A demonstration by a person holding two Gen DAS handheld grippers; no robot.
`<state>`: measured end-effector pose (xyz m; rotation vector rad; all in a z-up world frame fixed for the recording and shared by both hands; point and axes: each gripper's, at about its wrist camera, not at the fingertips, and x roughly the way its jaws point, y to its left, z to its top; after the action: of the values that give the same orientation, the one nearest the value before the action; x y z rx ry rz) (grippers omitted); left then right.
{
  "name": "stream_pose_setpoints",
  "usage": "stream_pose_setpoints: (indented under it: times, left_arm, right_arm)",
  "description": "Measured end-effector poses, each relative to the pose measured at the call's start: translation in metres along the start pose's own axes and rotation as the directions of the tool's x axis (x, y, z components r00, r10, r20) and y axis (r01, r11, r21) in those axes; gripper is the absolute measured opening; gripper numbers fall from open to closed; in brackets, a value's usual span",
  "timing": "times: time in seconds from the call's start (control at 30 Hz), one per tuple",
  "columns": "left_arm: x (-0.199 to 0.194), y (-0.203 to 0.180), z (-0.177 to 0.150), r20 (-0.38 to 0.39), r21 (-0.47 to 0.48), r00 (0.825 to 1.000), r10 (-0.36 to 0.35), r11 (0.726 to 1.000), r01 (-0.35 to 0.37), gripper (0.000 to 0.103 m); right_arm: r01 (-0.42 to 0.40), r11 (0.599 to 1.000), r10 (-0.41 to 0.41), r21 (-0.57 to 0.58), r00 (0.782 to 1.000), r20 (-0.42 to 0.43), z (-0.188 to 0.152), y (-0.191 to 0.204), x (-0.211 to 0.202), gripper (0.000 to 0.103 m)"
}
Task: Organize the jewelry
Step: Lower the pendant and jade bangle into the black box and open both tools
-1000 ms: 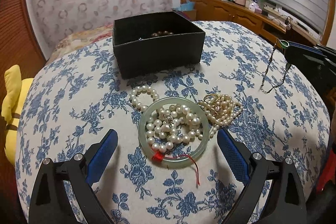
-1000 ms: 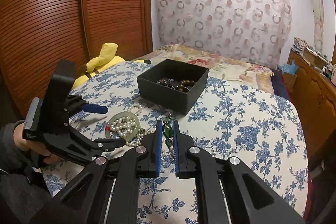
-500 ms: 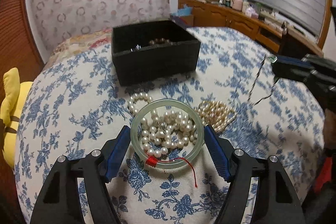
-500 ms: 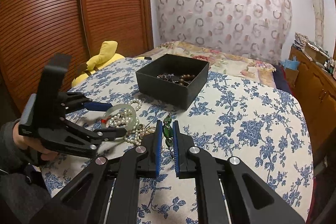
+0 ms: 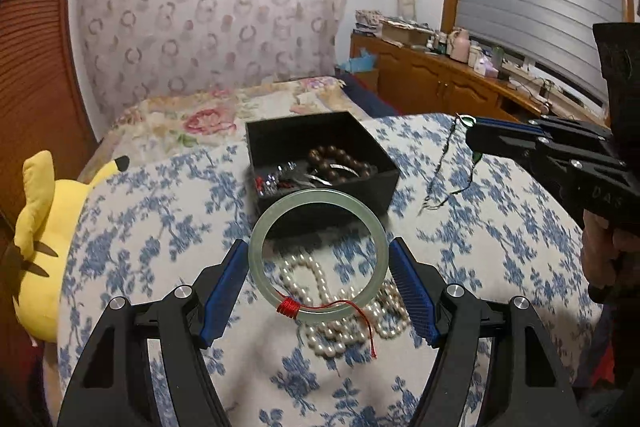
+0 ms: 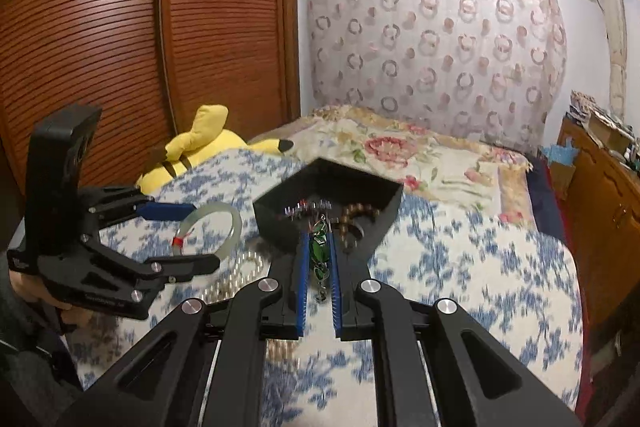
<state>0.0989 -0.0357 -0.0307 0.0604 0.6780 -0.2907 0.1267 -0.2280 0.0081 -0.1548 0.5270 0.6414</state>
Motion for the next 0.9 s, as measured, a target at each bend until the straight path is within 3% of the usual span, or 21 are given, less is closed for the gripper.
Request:
stream_pose_setpoints:
  times: [0.4, 0.9]
  left_arm:
    - [0.01, 0.015, 0.028, 0.019, -0.024, 1.0, 0.015, 1.0, -0.014, 0.069]
    - [0.038, 0.025, 0.05, -0.015, -0.037, 1.0, 0.026, 0.999, -0.027, 0.069]
  right_arm:
    - [-0.028, 0.999, 0.028, -0.017, 0.999, 0.039, 0.04, -0.016, 0.042, 0.011]
    - [-0.102, 0.994, 0.104, 0.046, 0.993, -0.048, 0.025, -0.036, 0.1, 0.012]
